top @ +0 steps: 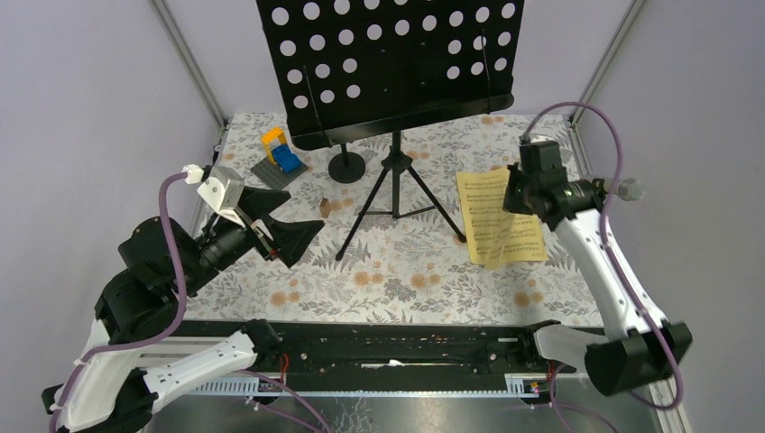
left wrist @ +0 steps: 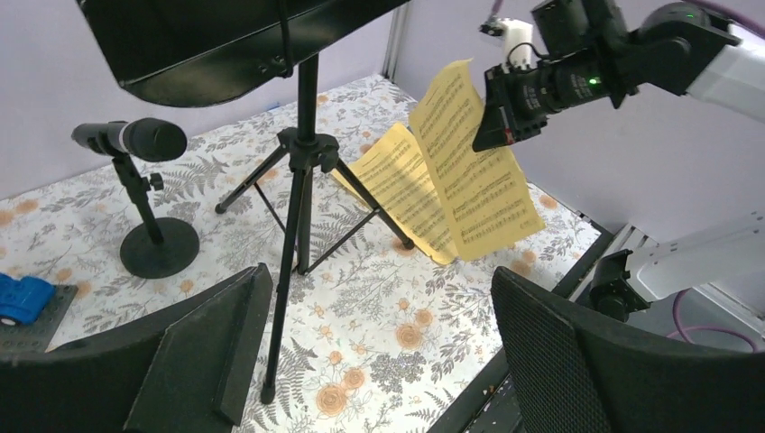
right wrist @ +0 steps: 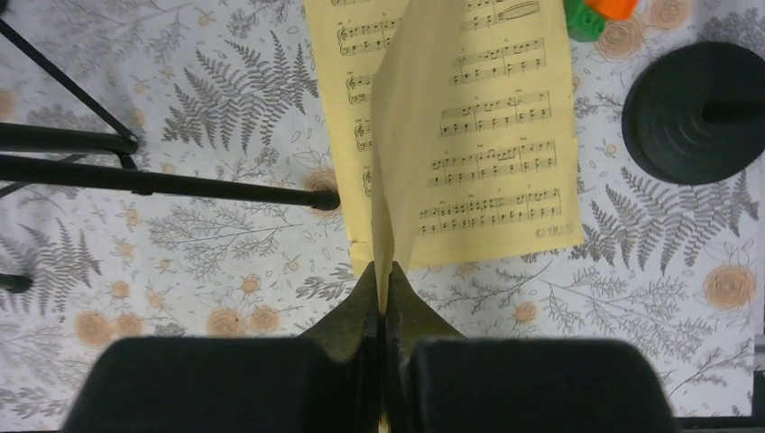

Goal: Pack up the instrument practice props

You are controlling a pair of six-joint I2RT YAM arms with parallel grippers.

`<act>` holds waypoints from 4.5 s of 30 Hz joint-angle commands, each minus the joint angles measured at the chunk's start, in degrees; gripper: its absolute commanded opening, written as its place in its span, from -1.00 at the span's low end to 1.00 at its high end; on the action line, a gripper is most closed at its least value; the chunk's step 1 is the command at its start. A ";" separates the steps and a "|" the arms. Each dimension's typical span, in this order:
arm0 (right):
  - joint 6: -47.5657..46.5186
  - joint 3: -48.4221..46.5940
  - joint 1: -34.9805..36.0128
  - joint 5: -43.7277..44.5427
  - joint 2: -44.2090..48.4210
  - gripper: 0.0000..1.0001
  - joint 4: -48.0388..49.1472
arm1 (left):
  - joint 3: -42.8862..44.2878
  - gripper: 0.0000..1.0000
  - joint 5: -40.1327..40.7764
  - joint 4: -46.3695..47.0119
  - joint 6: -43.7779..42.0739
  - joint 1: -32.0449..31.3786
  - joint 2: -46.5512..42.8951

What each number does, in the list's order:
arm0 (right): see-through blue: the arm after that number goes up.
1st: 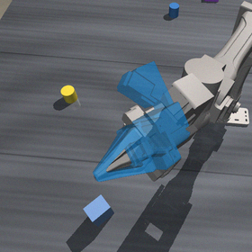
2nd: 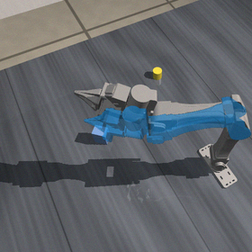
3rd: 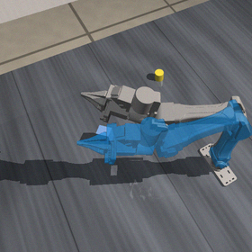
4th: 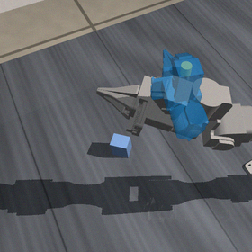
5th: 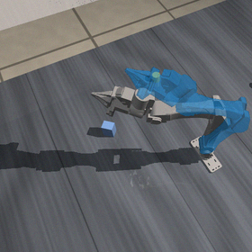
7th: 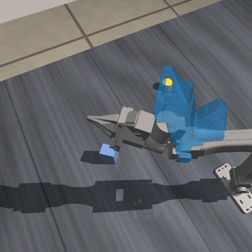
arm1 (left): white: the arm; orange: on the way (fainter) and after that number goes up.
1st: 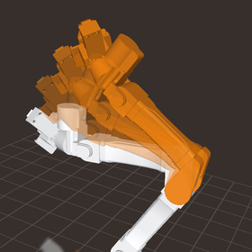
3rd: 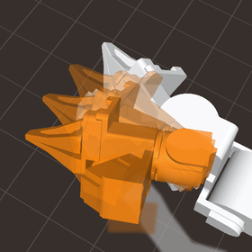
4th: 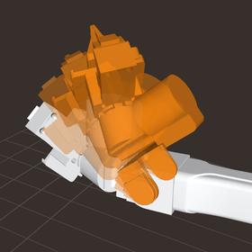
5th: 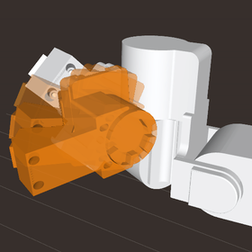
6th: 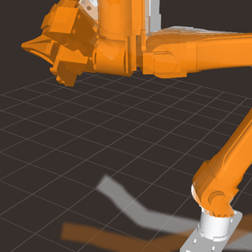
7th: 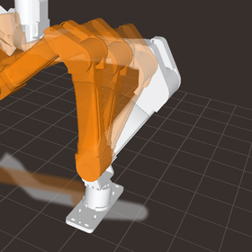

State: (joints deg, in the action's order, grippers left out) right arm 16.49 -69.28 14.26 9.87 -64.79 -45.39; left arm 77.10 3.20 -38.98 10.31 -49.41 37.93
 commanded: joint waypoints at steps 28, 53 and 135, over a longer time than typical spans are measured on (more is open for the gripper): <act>-16.23 -24.46 -11.60 -14.53 -38.79 -1.00 -3.28 | -0.43 0.97 2.34 -1.91 1.59 0.02 1.09; -5.42 -28.14 -11.60 13.97 -31.91 0.69 -7.45 | -2.82 0.97 9.16 -2.16 2.94 0.04 -0.87; 15.38 50.22 -11.58 -36.94 33.57 0.70 50.13 | -44.37 -1.00 -16.11 68.78 5.02 14.10 30.22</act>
State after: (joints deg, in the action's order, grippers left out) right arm 30.20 -19.88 2.83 -26.22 -30.46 0.19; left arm 35.07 -19.09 28.69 9.74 -32.86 74.94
